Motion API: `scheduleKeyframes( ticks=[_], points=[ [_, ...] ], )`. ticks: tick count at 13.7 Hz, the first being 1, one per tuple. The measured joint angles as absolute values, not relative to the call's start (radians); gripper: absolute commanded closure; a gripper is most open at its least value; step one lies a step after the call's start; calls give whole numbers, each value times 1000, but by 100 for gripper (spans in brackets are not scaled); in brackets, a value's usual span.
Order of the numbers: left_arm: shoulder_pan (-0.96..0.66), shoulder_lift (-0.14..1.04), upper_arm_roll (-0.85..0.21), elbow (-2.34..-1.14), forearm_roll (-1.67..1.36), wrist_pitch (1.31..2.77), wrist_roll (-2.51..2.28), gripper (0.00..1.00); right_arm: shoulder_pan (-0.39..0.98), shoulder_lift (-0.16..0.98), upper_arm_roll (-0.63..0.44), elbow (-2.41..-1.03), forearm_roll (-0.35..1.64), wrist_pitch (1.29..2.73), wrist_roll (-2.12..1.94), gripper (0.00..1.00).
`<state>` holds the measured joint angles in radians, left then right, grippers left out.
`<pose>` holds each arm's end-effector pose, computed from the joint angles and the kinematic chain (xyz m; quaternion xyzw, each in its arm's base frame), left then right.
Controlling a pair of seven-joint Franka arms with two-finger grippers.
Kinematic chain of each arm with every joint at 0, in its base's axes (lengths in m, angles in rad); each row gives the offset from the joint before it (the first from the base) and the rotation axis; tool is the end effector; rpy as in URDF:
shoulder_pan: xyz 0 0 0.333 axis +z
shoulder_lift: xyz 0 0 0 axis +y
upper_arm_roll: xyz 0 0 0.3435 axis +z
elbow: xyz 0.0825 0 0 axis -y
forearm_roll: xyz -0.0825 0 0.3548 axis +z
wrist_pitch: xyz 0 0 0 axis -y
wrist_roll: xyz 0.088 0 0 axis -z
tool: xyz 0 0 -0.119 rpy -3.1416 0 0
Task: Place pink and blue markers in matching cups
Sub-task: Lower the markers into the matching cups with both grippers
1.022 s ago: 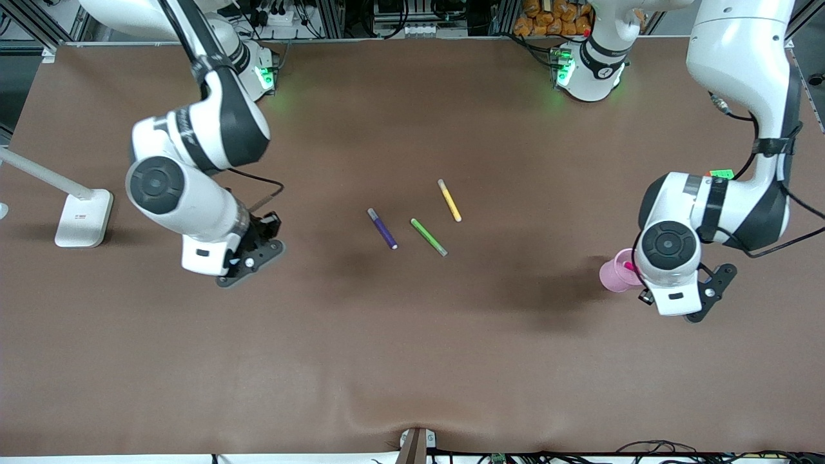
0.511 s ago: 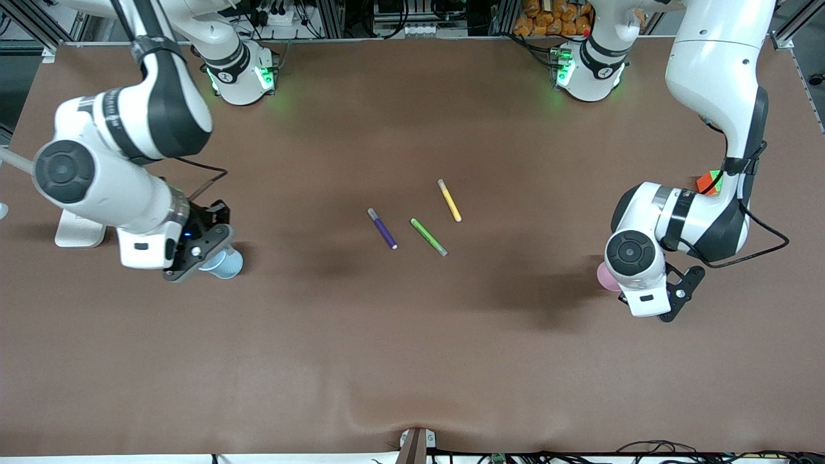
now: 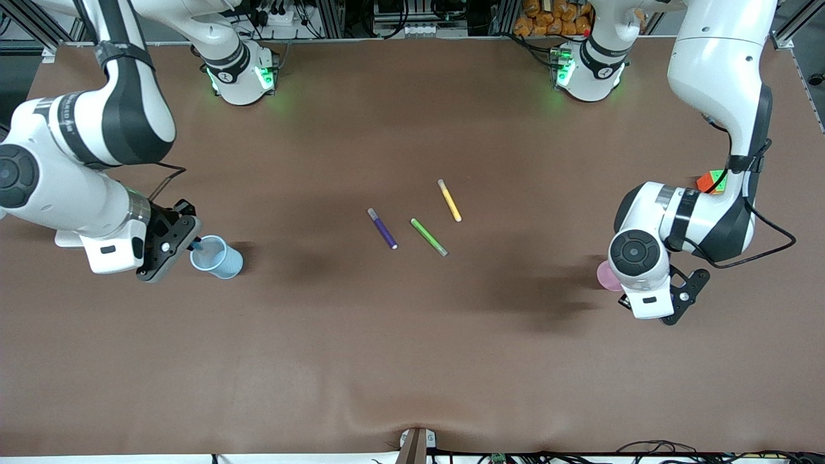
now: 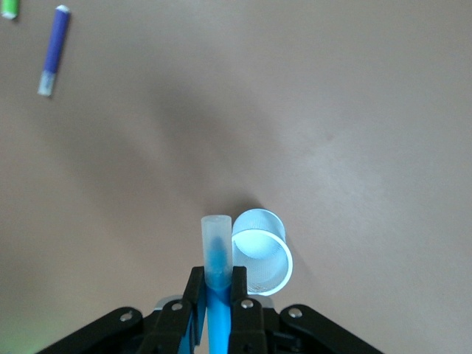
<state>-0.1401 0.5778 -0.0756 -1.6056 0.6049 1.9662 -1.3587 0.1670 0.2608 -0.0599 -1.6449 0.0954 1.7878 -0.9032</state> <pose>0.6574 -0.0923 0.3141 -0.8790 -0.3989 -0.0990 0.2417 0.5991 0.0772 0.4769 -0.8789 -0.4718 0.0392 0.0578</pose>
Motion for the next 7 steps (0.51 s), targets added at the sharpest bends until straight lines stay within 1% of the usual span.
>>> scheduleKeyframes(
  ticks=[3, 5, 7],
  points=[
    [-140, 563, -85, -1575, 577, 1933, -1330, 0, 132, 261, -60, -1682, 156, 1795, -1035, 100],
    [-141, 553, -93, -1528, 503, 1875, -1278, 0, 131, 261, -59, -1692, 170, 1801, -1085, 100],
    [-136, 532, -94, -1478, 399, 1825, -1201, 0, 129, 260, -59, -1723, 188, 1841, -1127, 100]
  ],
)
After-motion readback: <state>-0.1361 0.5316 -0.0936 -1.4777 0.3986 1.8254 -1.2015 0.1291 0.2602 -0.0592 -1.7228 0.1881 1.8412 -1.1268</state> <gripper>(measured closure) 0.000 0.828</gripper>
